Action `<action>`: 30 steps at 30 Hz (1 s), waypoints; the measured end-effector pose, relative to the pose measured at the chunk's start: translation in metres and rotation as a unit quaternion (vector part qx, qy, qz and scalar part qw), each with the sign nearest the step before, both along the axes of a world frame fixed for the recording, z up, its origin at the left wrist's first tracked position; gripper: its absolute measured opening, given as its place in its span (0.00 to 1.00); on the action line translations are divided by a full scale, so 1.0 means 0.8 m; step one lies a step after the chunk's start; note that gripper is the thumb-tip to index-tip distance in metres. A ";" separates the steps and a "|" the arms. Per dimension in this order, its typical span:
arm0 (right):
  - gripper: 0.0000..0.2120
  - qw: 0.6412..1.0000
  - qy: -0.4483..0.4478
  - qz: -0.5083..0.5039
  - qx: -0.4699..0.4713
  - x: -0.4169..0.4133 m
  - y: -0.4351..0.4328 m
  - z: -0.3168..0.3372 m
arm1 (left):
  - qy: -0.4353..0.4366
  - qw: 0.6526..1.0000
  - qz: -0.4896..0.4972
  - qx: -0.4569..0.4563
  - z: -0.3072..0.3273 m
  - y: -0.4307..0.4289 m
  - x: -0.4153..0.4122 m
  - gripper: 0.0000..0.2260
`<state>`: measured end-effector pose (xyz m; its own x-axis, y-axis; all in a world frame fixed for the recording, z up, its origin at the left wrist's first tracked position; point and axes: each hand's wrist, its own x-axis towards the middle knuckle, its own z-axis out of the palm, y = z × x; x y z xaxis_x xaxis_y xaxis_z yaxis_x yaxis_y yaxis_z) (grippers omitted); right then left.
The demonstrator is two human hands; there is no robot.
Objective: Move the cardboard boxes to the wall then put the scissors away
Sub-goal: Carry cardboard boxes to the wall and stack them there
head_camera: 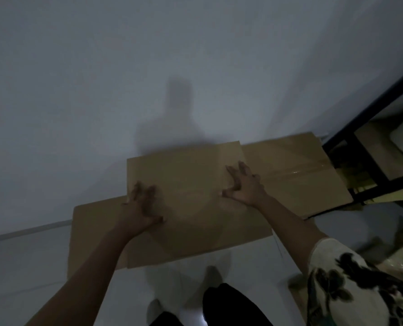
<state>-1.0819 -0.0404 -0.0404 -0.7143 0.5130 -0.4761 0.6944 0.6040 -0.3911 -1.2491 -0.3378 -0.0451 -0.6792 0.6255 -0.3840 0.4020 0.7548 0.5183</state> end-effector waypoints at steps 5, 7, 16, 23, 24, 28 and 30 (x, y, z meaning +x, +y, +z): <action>0.46 1.000 0.001 0.008 -0.021 -0.017 0.020 -0.027 | 0.003 1.000 0.017 -0.015 -0.024 0.019 -0.010 0.52; 0.47 1.000 0.011 0.006 -0.028 -0.021 0.024 -0.036 | 0.005 1.000 0.015 -0.017 -0.030 0.022 -0.017 0.53; 0.48 0.998 -0.009 0.063 -0.008 -0.028 0.034 -0.083 | 0.005 1.000 -0.001 -0.028 -0.062 0.032 -0.028 0.54; 0.46 0.992 -0.053 0.111 0.033 -0.033 0.027 -0.107 | 0.000 0.999 -0.005 -0.035 -0.099 0.033 -0.031 0.49; 0.46 0.991 -0.059 0.114 0.037 -0.034 0.023 -0.110 | 0.006 0.999 -0.005 -0.038 -0.105 0.030 -0.030 0.48; 0.46 0.989 -0.077 0.117 0.037 -0.036 0.008 -0.114 | 0.025 0.998 -0.012 -0.049 -0.117 0.021 -0.032 0.48; 0.44 0.986 -0.088 0.136 0.046 -0.036 -0.007 -0.111 | 0.032 0.997 -0.019 -0.072 -0.119 0.022 -0.035 0.48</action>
<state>-1.1111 -0.0462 -0.1289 -0.7422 0.3606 -0.5650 0.5541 0.8044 -0.2145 -1.2773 -0.3204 -0.1402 -0.6812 0.5934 -0.4287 0.4609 0.8026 0.3787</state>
